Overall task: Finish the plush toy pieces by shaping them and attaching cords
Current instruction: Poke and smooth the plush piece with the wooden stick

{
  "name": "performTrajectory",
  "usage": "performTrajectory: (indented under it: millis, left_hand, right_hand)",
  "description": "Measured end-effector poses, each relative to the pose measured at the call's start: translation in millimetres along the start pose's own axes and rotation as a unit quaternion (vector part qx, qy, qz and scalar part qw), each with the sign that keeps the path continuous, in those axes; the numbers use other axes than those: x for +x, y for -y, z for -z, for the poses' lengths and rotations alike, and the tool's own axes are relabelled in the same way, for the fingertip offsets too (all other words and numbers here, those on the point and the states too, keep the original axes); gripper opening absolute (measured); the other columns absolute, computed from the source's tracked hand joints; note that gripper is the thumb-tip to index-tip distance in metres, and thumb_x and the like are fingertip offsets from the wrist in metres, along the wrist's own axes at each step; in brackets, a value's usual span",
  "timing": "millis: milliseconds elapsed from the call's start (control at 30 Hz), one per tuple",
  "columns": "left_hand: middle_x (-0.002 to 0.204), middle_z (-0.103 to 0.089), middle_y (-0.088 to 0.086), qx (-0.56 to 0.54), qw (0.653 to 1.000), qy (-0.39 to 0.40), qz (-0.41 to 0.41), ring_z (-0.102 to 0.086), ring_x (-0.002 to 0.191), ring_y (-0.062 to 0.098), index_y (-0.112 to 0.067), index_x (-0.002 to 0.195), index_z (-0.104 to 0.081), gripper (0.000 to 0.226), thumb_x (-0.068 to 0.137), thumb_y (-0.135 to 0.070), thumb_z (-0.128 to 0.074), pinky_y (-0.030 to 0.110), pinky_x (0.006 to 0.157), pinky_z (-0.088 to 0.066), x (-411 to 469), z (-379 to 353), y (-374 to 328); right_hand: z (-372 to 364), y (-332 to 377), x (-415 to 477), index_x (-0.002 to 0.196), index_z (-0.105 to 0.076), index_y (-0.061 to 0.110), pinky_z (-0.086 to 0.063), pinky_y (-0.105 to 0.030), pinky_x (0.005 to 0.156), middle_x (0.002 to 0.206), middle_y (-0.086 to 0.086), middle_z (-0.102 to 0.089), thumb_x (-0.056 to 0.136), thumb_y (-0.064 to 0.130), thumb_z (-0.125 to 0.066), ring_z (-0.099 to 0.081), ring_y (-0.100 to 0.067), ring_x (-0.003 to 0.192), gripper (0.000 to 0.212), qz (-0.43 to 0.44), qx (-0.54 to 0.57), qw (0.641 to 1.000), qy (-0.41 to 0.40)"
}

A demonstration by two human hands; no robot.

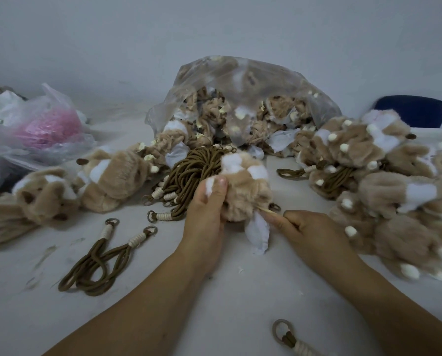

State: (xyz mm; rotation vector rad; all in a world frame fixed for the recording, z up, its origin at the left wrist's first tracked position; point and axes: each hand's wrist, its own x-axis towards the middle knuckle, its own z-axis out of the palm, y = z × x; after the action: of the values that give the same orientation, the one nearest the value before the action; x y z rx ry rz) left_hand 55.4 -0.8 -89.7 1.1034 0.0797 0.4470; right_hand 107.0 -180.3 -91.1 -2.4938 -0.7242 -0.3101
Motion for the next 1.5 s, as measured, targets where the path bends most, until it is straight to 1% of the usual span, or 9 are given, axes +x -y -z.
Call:
performTrajectory:
  millis: [300,400,500,733,1000,1100,1233,1367,1500]
  left_hand:
    - [0.112,-0.073,0.01,-0.027,0.998,0.06,0.013,-0.069,0.107,0.022,-0.012,0.115,-0.066,0.036,0.086,-0.033,-0.061,0.03,0.085,-0.057,-2,1,0]
    - [0.114,-0.072,0.013,-0.052,0.994,0.09,0.037,-0.068,0.108,0.024,-0.006,0.118,-0.063,0.04,0.086,-0.031,-0.062,0.031,0.086,-0.057,-4,-2,-1]
    - [0.111,-0.073,0.011,-0.047,0.992,0.107,0.037,-0.069,0.106,0.02,-0.008,0.112,-0.066,0.035,0.088,-0.032,-0.058,0.027,0.085,-0.056,-6,-4,2]
    - [0.122,-0.068,0.019,-0.002,0.995,0.086,0.043,-0.063,0.119,0.03,-0.001,0.124,-0.062,0.054,0.092,-0.043,-0.052,0.045,0.108,-0.044,-8,-7,2]
    - [0.115,-0.071,0.019,-0.069,0.995,0.003,0.074,-0.068,0.108,0.029,-0.001,0.119,-0.066,0.047,0.091,-0.038,-0.058,0.038,0.092,-0.057,-2,-5,-4]
    - [0.102,-0.075,0.016,-0.064,0.996,-0.014,0.064,-0.072,0.094,0.024,-0.004,0.104,-0.072,0.038,0.088,-0.037,-0.06,0.033,0.079,-0.06,0,-4,-3]
    - [0.106,-0.074,0.017,-0.051,0.997,-0.024,0.044,-0.071,0.098,0.027,-0.002,0.108,-0.071,0.047,0.081,-0.04,-0.065,0.036,0.083,-0.06,-1,-2,-4]
    - [0.101,-0.076,0.013,-0.062,0.997,-0.039,0.032,-0.074,0.092,0.022,-0.012,0.095,-0.077,0.035,0.08,-0.041,-0.065,0.029,0.071,-0.059,-1,0,-7]
    - [0.103,-0.076,0.01,-0.038,0.999,-0.03,0.022,-0.073,0.095,0.021,-0.018,0.092,-0.079,0.034,0.08,-0.046,-0.064,0.027,0.072,-0.059,-2,-1,-8]
  right_hand:
    - [3,-9,1,0.05,-0.033,0.023,-0.031,-0.023,0.049,0.049,0.006,-0.042,0.076,0.076,-0.03,-0.045,-0.007,0.052,0.059,0.03,0.037,0.999,-0.014]
    - [4,-7,0,0.051,-0.043,0.03,-0.029,-0.022,0.048,0.056,0.016,-0.05,0.074,0.077,-0.03,-0.047,-0.004,0.054,0.054,0.029,0.065,0.997,-0.013]
    - [3,-2,-2,0.056,-0.054,0.031,-0.038,-0.023,0.053,0.059,0.01,-0.058,0.074,0.078,-0.03,-0.054,-0.004,0.061,0.056,0.017,0.103,0.994,-0.014]
    - [-5,10,-5,0.052,-0.051,0.026,-0.038,-0.026,0.054,0.057,-0.001,-0.058,0.069,0.078,-0.031,-0.053,-0.011,0.058,0.058,-0.009,0.145,0.989,-0.017]
    - [-3,1,-3,0.06,-0.056,0.02,-0.037,-0.025,0.055,0.059,0.002,-0.057,0.071,0.076,-0.025,-0.053,-0.01,0.06,0.065,0.021,0.03,0.999,0.019]
    - [0,-1,-2,0.055,-0.044,0.017,-0.037,-0.029,0.054,0.053,0.0,-0.049,0.069,0.079,-0.025,-0.05,-0.012,0.056,0.067,0.018,0.009,1.0,0.017]
    - [7,-3,-1,0.055,-0.038,0.016,-0.041,-0.031,0.056,0.052,0.0,-0.045,0.071,0.081,-0.024,-0.048,-0.009,0.053,0.068,0.019,-0.031,0.999,0.01]
    - [7,-5,-1,0.052,-0.033,0.017,-0.04,-0.031,0.052,0.048,0.002,-0.039,0.073,0.083,-0.026,-0.044,-0.009,0.048,0.07,0.012,-0.048,0.999,-0.002]
    - [6,-6,-1,0.05,-0.028,0.019,-0.032,-0.028,0.048,0.045,0.002,-0.034,0.073,0.082,-0.027,-0.038,-0.009,0.045,0.068,0.011,-0.046,0.999,0.0]
